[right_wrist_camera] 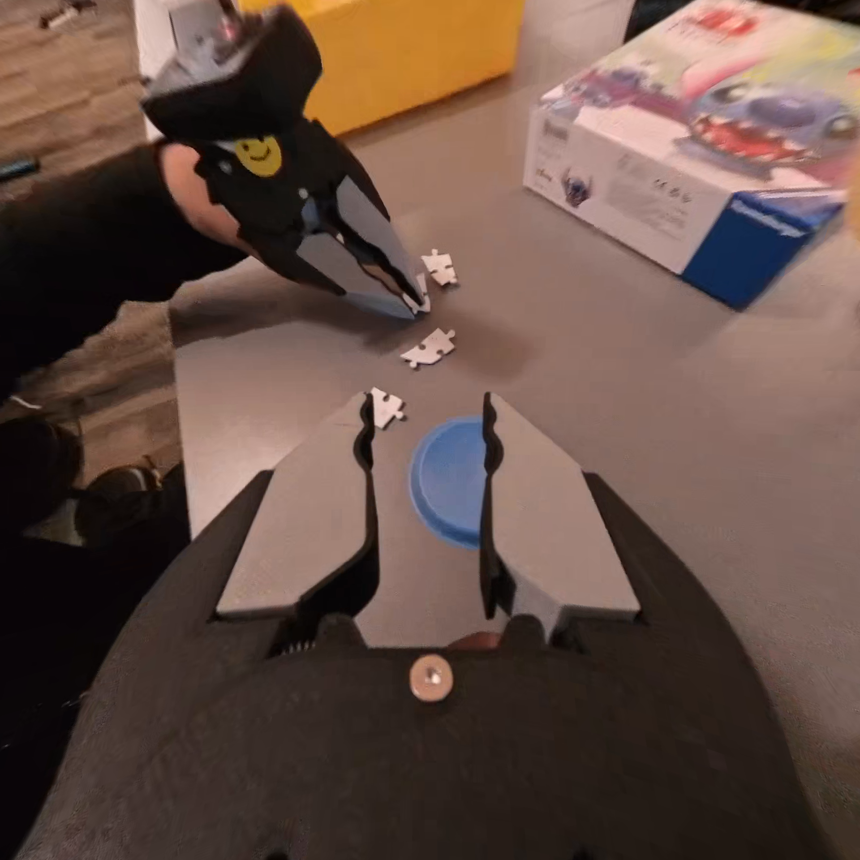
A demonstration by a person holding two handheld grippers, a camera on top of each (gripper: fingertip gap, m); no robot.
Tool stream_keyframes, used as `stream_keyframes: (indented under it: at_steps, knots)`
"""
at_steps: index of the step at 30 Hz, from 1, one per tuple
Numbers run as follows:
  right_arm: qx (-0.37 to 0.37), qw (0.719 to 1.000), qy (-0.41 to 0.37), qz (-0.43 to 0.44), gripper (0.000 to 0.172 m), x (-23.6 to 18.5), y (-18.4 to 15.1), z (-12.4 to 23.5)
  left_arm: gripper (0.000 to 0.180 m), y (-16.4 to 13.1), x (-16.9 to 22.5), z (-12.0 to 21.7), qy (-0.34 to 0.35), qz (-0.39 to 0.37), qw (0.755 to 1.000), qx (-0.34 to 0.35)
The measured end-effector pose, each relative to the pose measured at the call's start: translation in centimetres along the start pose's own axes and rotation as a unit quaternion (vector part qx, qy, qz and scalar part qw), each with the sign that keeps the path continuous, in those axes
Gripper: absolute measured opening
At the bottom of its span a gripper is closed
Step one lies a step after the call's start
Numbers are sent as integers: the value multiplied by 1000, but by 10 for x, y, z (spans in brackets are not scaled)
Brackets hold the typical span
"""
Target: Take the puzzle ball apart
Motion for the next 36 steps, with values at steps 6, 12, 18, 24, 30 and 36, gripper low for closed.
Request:
stream_keyframes:
  at_steps: [6,12,18,24,30,36]
  knots:
    - [-102,994,9,36,46,1,-10,-91,1,-10,2,10,37,-66,997,2]
    - [-167,984,-13,60,59,-1,-28,-125,0,-11,5,35,80,-93,991,59]
    - [-156,981,-39,104,10,-4,-25,-129,0,13,7,70,94,-96,980,147]
    - [-59,990,-66,106,0,-5,12,-70,0,43,19,92,80,-93,965,230]
    - [27,962,-250,105,0,36,31,116,0,65,45,80,60,-122,960,246]
    - [-56,910,-409,-36,49,116,-27,275,0,138,92,51,4,-183,938,293]
Point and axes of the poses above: each gripper's, where its closed fingertips meet, z back along the fingers, y out of its top, x = y × z across the jaws, the point moved 7 cm from there along z, back along the fingers, and after that the axes turned 9 degrees about x, right-handed, at the moved point
